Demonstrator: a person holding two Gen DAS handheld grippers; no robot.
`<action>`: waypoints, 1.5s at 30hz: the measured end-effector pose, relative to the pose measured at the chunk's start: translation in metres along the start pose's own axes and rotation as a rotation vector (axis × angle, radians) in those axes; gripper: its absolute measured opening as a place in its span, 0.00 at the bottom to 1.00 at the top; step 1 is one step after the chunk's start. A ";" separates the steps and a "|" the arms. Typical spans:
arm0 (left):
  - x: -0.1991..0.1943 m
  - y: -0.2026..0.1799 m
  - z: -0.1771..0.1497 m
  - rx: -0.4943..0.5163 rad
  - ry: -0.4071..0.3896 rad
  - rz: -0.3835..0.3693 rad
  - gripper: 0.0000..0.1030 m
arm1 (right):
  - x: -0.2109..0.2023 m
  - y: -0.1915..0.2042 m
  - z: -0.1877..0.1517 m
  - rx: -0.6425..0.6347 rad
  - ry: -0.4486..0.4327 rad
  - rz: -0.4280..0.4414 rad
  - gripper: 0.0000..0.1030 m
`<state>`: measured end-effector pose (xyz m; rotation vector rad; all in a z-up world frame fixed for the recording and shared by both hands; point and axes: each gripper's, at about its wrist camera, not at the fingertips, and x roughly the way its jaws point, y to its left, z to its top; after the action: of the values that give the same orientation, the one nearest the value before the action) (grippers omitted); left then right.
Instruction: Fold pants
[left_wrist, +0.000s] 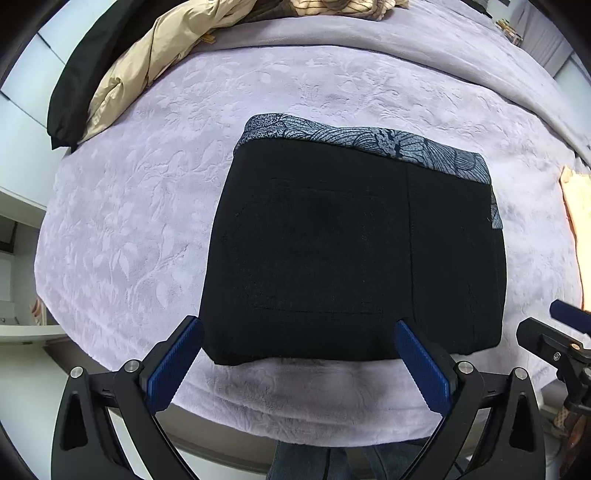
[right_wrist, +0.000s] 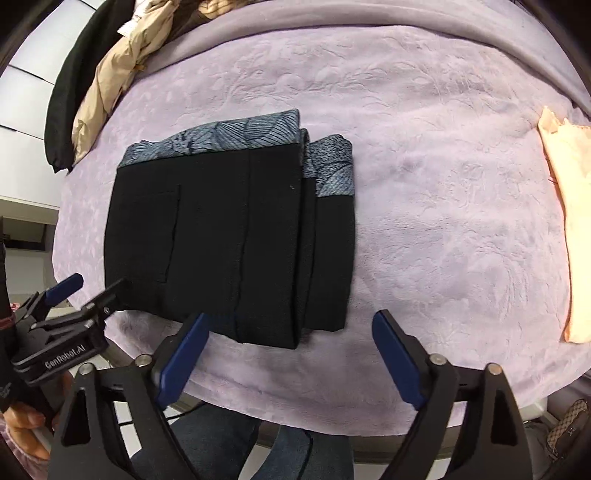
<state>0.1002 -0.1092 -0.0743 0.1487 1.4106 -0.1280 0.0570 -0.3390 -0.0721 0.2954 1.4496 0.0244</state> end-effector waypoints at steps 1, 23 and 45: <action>-0.004 0.001 -0.001 0.007 -0.008 -0.002 1.00 | -0.002 0.003 0.000 -0.009 -0.014 -0.011 1.00; -0.024 0.038 -0.020 0.085 -0.080 -0.027 1.00 | -0.011 0.069 -0.035 0.082 -0.115 -0.169 1.00; -0.033 0.036 -0.016 0.080 -0.095 -0.030 1.00 | -0.023 0.079 -0.043 0.053 -0.133 -0.237 1.00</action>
<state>0.0856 -0.0709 -0.0432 0.1849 1.3139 -0.2138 0.0248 -0.2598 -0.0372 0.1642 1.3457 -0.2221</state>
